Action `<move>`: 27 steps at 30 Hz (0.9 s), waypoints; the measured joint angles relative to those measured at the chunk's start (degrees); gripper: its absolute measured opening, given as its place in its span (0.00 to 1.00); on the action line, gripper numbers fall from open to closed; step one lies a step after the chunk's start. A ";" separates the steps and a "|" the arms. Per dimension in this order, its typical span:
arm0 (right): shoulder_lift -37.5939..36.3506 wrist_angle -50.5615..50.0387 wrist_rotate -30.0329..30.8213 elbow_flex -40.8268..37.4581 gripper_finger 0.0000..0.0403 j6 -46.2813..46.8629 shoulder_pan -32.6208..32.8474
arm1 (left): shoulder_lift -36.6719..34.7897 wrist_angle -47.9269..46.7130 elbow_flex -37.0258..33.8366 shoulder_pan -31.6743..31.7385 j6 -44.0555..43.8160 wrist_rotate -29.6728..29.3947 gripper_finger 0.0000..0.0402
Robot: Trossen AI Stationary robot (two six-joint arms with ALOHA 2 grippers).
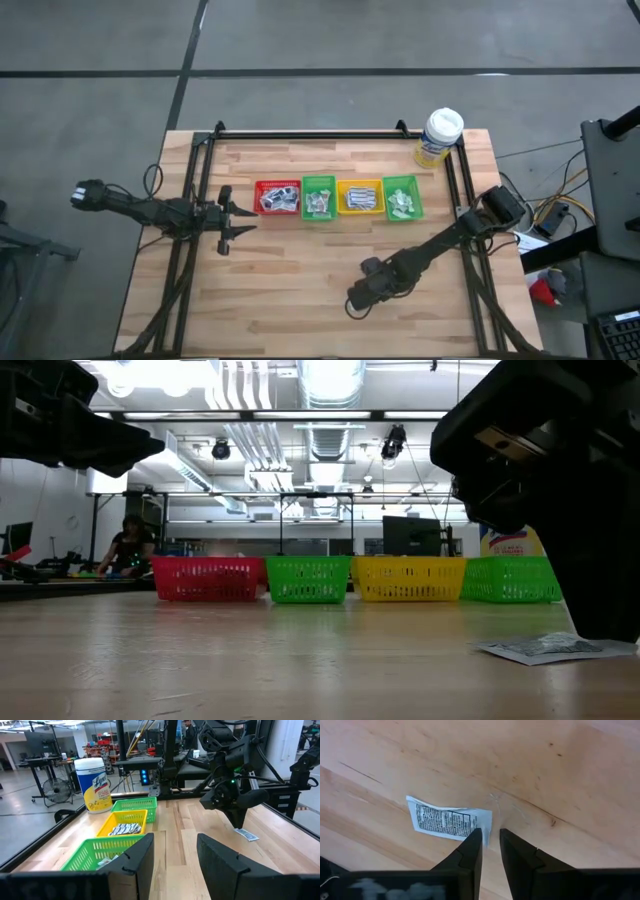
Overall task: Pick & Place First Aid Supplies
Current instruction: Put the ointment pack into the left green basket
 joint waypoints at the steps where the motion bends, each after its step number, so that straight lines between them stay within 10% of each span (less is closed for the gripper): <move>1: 0.00 -0.01 -0.04 0.00 0.17 0.27 -0.03 | 0.00 0.02 0.01 0.01 0.00 0.00 0.38; 27: 0.38 -11.94 1.26 6.24 0.16 1.84 -0.13 | 0.00 0.00 0.02 0.00 0.02 0.00 0.38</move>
